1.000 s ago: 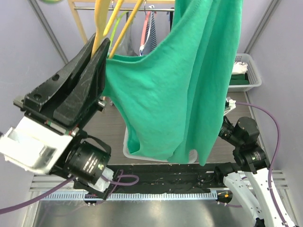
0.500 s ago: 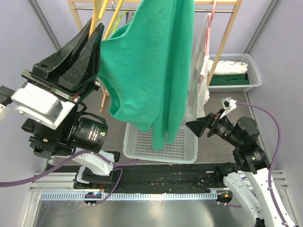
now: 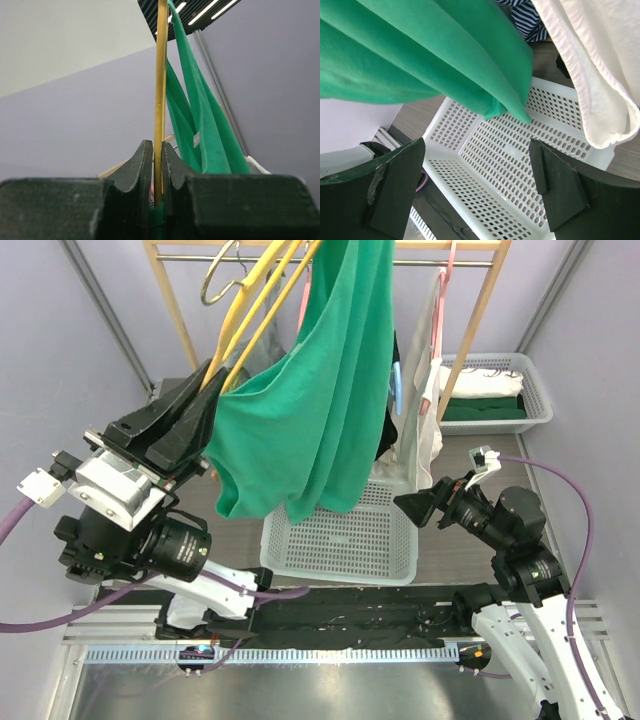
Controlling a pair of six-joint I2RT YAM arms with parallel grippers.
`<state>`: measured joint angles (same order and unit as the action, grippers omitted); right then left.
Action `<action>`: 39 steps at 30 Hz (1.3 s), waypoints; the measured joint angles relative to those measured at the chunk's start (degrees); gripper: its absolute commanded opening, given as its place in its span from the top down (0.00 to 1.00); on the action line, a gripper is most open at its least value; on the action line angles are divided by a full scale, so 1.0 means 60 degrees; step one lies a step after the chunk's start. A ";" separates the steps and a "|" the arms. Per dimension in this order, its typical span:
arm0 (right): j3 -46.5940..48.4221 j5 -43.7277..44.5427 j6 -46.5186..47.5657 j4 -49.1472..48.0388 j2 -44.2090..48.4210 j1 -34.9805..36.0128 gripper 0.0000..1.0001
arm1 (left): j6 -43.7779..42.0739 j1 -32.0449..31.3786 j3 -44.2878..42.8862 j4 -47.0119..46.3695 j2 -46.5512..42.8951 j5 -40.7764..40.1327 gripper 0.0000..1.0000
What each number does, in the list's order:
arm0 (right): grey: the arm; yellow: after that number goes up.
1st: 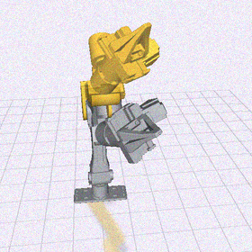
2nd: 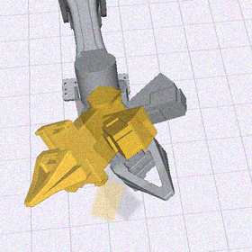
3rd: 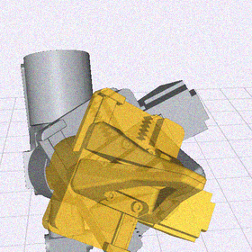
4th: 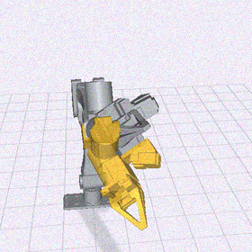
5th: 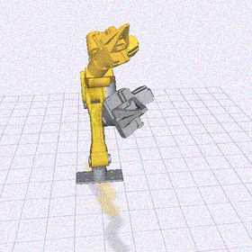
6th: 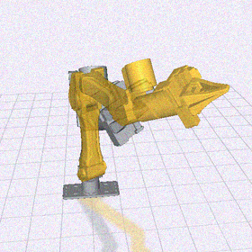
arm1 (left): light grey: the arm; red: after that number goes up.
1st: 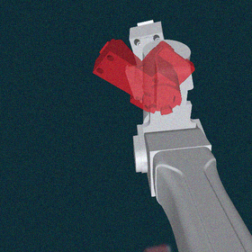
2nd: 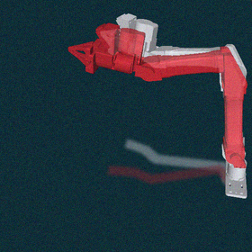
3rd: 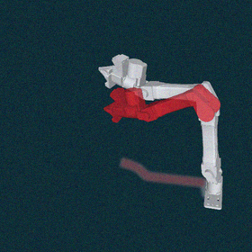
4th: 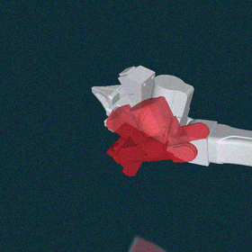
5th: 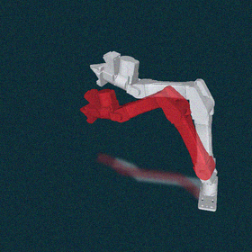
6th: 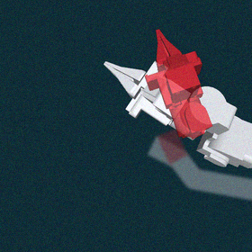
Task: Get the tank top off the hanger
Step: Pick up the hanger from the clothesline.
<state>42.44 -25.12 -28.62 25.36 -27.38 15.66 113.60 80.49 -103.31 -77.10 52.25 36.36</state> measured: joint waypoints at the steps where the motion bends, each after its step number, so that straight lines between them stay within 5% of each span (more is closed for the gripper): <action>1: 0.0000 0.0036 0.0004 0.0000 -0.0007 0.0000 0.06 | 0.0007 -0.0131 0.0364 -0.0120 -0.0189 0.0226 0.94; 6: 0.0000 0.0149 0.0000 0.0000 -0.0113 0.0000 0.07 | 0.0040 -0.0801 0.1286 -0.0291 -0.0674 0.1195 0.92; 10: 0.0000 0.0273 -0.0011 -0.0007 -0.0299 0.0000 0.09 | 0.0055 -0.0616 0.2029 -0.0222 -0.1534 0.1552 1.00; 18: 0.0026 0.0426 -0.0029 0.0084 -0.0393 0.0000 0.04 | 0.0073 0.3129 -0.0849 -0.0871 -0.1373 0.0710 0.98; 21: 0.0022 0.0463 -0.0164 -0.0033 -0.0189 0.0000 0.01 | 0.0076 0.3687 -0.1861 -0.1042 -0.0637 0.0124 0.97; 28: -0.0925 0.1177 -0.1767 -0.3810 -0.0168 0.0350 0.00 | 0.0076 0.3668 -0.1410 -0.0838 0.0095 -0.0576 0.98; 31: -0.0339 0.2874 -0.1402 -0.4936 -0.1479 0.2018 0.00 | 0.0076 0.3690 -0.1406 -0.0481 0.0106 -0.0546 0.98; 35: 0.1209 0.7191 0.1541 -0.6590 -0.4284 0.7344 0.00 | 0.0076 0.3738 -0.1486 -0.0262 -0.0033 -0.0510 0.98; 39: 0.2448 0.9439 0.3850 -0.8317 -0.7195 1.0411 0.00 | 0.0076 0.3774 -0.1341 -0.0251 -0.0284 -0.0350 0.99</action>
<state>57.12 31.51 -5.52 -24.53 -70.54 78.13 114.06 103.13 -111.35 -78.61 50.54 34.26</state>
